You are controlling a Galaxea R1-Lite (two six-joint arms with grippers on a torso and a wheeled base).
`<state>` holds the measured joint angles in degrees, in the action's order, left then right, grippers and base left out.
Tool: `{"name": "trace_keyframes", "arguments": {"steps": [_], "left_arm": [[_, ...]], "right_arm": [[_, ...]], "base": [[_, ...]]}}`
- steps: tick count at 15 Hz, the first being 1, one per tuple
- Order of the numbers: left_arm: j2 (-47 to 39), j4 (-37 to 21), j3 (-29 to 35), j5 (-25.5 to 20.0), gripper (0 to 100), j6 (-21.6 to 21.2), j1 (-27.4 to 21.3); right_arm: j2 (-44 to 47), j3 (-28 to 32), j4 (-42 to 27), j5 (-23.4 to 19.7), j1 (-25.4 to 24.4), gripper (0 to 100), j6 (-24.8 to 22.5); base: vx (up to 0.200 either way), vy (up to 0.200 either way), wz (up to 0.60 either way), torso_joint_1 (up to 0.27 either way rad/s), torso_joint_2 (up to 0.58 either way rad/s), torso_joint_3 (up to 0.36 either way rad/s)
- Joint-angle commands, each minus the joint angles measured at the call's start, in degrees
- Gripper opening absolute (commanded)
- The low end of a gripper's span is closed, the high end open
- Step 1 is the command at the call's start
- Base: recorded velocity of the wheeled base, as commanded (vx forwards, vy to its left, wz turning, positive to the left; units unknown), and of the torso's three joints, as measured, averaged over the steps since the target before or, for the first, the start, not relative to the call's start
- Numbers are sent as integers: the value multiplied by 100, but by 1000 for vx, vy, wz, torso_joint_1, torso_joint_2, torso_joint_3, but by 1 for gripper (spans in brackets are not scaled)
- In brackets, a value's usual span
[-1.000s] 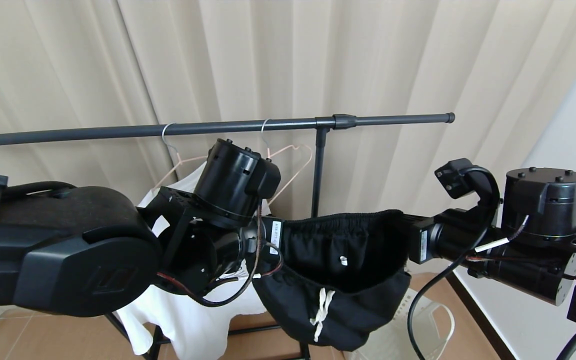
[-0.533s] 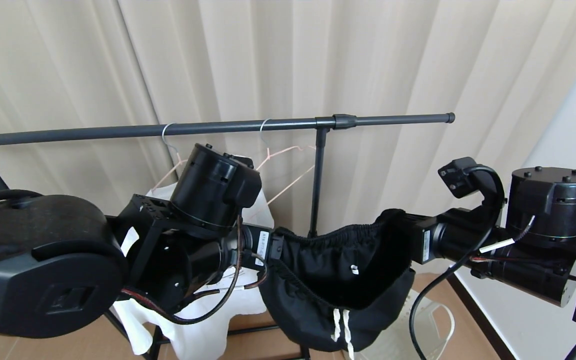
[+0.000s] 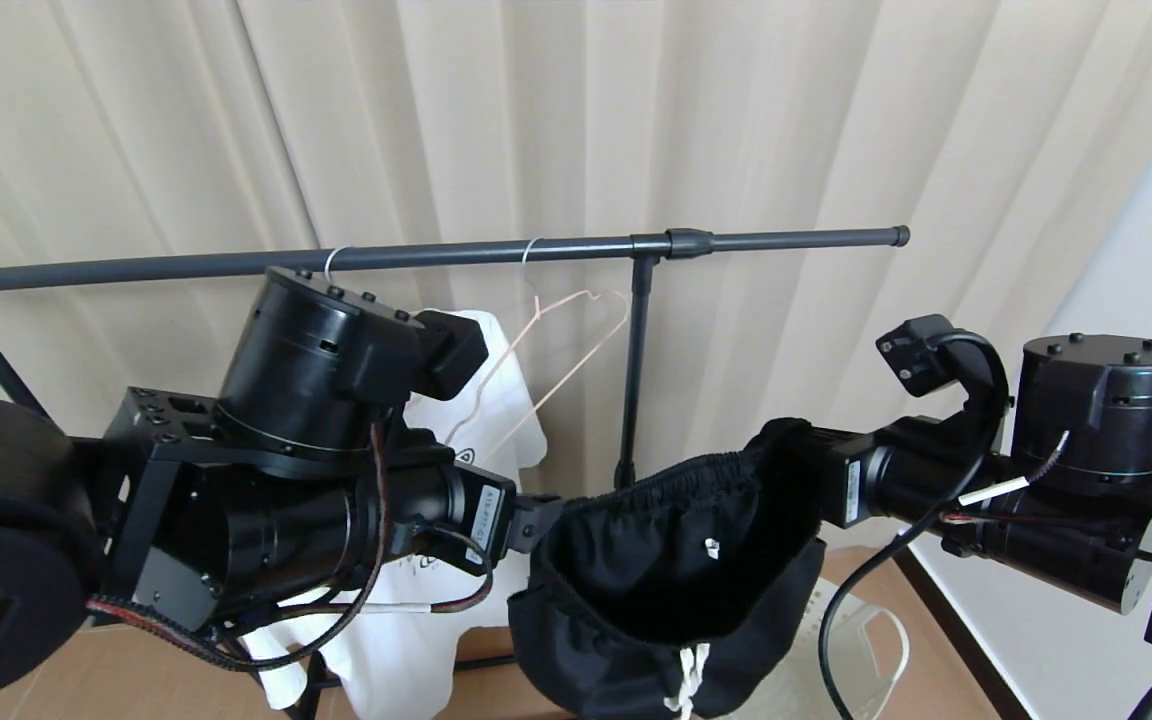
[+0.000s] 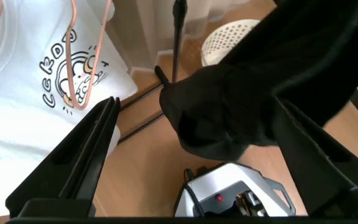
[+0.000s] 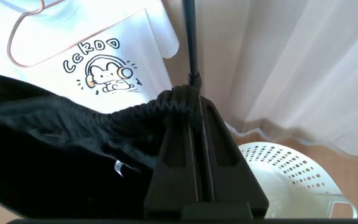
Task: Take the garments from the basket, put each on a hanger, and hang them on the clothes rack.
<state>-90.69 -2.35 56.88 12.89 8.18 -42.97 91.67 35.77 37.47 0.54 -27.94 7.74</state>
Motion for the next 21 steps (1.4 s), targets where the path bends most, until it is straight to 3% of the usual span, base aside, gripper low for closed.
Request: {"name": "trace_keyframes", "arguments": {"steps": [1,3,8,21], "left_arm": [[218,7,-116,-278,100,-97,219],[218,16,-98,-506,100,-88,325],[-186,51,403,-480,100,-229,746],[-2471,350,2090,-155,100,-326,1133]], "right_arm": [[17,0,6,-1,17,0,-1],[17,0,6,-1,34,0,-1],[0,0,6,-1,52,0,-9],[-18,0,6,-1,149,0,-27]], "base": [[0,0,0,0,0,0],[0,0,0,0,0,0],[0,0,0,0,0,0],[0,0,0,0,0,0]]}}
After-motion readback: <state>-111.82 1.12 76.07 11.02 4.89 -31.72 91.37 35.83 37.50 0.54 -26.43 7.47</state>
